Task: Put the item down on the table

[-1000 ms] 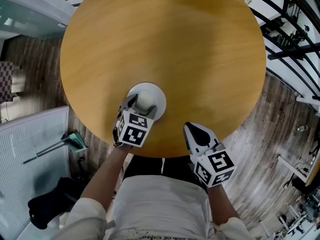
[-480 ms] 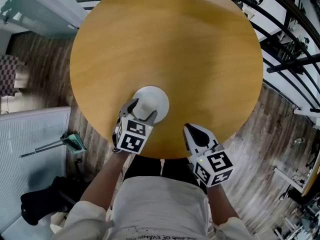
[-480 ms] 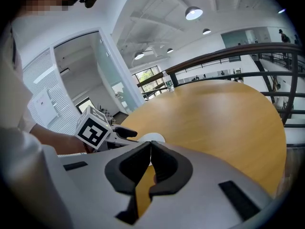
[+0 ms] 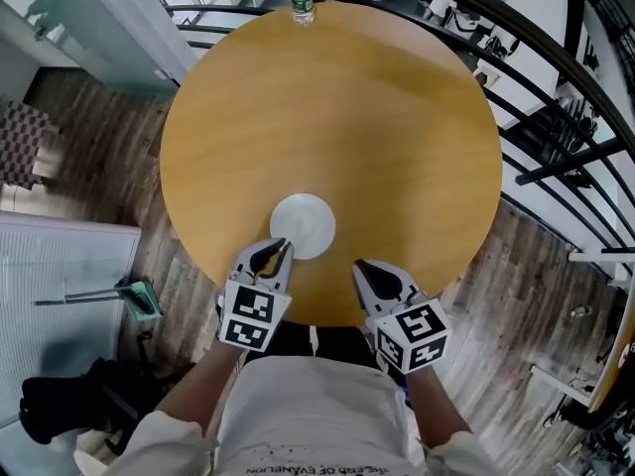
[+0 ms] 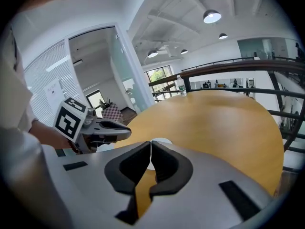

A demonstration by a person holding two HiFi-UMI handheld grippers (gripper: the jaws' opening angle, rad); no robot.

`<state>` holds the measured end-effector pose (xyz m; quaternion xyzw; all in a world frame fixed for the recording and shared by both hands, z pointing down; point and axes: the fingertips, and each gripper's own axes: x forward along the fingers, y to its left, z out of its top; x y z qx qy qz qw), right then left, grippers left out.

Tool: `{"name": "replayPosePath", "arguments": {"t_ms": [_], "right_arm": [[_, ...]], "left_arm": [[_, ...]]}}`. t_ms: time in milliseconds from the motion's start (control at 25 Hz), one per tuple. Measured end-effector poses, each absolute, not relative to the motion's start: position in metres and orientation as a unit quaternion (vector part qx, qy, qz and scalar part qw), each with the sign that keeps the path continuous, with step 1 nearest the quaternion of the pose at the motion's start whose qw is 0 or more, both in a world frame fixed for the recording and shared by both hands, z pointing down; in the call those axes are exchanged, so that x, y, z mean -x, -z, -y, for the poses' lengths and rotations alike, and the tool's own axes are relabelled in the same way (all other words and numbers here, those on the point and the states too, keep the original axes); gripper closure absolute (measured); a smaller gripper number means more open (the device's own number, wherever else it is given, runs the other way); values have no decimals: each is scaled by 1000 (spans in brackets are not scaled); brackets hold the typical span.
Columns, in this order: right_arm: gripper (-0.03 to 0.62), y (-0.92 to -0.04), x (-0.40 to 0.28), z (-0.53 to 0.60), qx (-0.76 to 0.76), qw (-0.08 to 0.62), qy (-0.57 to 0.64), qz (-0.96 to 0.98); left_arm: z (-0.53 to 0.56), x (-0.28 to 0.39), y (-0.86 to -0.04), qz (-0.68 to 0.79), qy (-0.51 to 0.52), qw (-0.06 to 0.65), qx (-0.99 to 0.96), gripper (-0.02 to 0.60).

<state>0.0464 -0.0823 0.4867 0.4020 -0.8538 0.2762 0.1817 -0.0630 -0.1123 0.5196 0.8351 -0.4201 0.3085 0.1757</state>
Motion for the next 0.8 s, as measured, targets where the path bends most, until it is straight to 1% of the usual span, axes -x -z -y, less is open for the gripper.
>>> {"name": "replayPosePath", "arguments": {"t_ms": [80, 240, 400, 640, 800], "right_arm": [[568, -477, -37, 76, -400, 187, -259, 859], [568, -451, -21, 67, -393, 185, -223, 873], [568, -438, -13, 65, -386, 174, -211, 881], [568, -432, -5, 60, -379, 166, -202, 888], [568, -432, -1, 60, -379, 168, -202, 887]], "left_arm": [[96, 66, -498, 410, -277, 188, -848, 553], [71, 70, -465, 403, -228, 196, -865, 558], [60, 73, -460, 416, -220, 185, -863, 558], [49, 72, -457, 424, -211, 194, -859, 558], [54, 87, -451, 438, -206, 193, -853, 558]]}}
